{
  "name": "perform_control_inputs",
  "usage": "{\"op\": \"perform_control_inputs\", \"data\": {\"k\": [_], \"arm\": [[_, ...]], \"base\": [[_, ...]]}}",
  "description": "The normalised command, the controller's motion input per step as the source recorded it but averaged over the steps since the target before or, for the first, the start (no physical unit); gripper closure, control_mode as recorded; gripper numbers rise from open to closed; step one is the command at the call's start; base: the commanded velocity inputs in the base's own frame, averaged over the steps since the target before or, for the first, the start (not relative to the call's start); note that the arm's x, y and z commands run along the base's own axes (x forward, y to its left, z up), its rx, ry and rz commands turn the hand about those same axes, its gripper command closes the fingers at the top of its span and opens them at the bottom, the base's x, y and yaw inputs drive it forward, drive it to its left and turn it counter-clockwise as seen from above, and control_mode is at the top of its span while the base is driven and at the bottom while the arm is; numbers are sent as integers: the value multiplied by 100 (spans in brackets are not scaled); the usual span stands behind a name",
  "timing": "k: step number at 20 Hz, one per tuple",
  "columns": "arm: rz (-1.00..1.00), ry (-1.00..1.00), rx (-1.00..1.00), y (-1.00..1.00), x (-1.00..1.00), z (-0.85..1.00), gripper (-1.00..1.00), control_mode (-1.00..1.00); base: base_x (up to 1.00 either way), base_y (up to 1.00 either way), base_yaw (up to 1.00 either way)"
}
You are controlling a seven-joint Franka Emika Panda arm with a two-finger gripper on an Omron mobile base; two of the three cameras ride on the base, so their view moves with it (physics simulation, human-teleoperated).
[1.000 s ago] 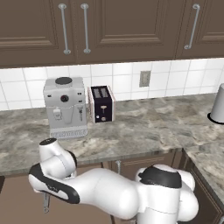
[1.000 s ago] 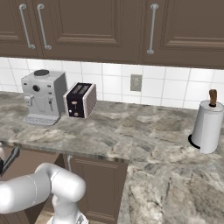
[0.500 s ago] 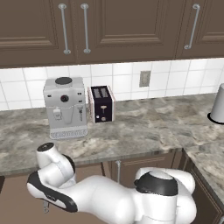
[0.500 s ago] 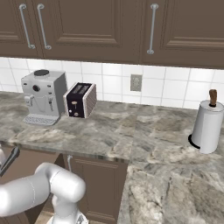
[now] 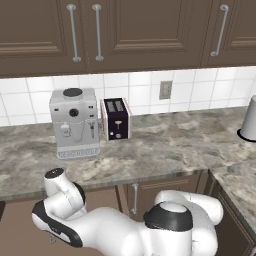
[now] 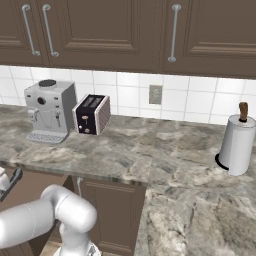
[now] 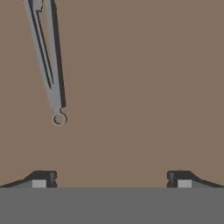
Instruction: Take the tongs from the drawer on the left and place them on the dining counter next to the tray containing the hot dog.
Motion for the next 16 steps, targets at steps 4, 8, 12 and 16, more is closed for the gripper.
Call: {"op": "perform_control_inputs", "data": {"k": [4, 8, 12, 16], "arm": [[2, 0, 0, 28, 23, -30, -100, -100], [1, 0, 0, 26, 23, -15, -100, -100], [0, 0, 0, 18, 23, -16, -100, -100], [0, 0, 0, 19, 23, -22, -100, -100]], "base": [[0, 0, 0], [0, 0, 0], [0, 0, 0], [0, 0, 0]]}}
